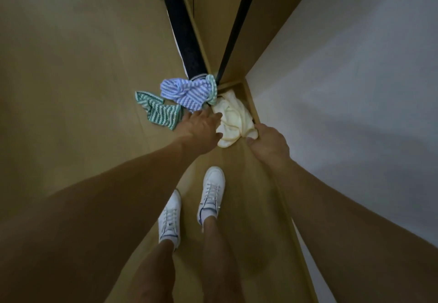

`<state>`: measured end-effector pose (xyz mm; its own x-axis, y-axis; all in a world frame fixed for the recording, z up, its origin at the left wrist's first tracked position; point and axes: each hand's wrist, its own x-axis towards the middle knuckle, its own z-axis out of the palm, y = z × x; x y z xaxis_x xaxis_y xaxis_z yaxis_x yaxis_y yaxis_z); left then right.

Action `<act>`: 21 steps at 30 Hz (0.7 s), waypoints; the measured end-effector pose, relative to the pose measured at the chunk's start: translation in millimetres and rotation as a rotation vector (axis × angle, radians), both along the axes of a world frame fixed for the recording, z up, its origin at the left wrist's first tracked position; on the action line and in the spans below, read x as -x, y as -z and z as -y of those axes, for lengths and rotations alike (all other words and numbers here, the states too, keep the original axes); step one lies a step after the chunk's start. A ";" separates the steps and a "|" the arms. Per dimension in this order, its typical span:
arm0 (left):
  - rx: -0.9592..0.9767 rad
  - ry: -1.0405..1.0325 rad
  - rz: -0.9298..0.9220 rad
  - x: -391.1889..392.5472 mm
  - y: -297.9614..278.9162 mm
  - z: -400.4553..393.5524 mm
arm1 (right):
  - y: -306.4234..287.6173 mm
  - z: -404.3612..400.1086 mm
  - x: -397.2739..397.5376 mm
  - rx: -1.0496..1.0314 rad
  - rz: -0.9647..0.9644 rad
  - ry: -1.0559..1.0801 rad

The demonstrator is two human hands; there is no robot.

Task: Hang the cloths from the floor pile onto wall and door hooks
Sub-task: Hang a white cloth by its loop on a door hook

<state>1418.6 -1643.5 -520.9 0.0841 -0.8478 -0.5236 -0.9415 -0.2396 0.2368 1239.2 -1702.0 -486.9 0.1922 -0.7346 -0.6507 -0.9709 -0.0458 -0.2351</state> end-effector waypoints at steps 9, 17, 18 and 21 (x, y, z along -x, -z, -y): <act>-0.087 0.038 -0.002 8.1 153.3 31.2 | 178.1 34.8 3.5 -0.097 -0.060 -0.090; -0.079 0.052 -0.010 15.2 209.8 50.5 | 270.1 55.4 -10.7 -0.185 -0.236 -0.191; -0.070 0.052 -0.016 15.2 212.6 51.2 | 275.4 57.1 -13.8 -0.194 -0.254 -0.196; -0.072 0.063 -0.028 12.6 214.0 52.1 | 280.7 57.5 -20.6 -0.204 -0.263 -0.171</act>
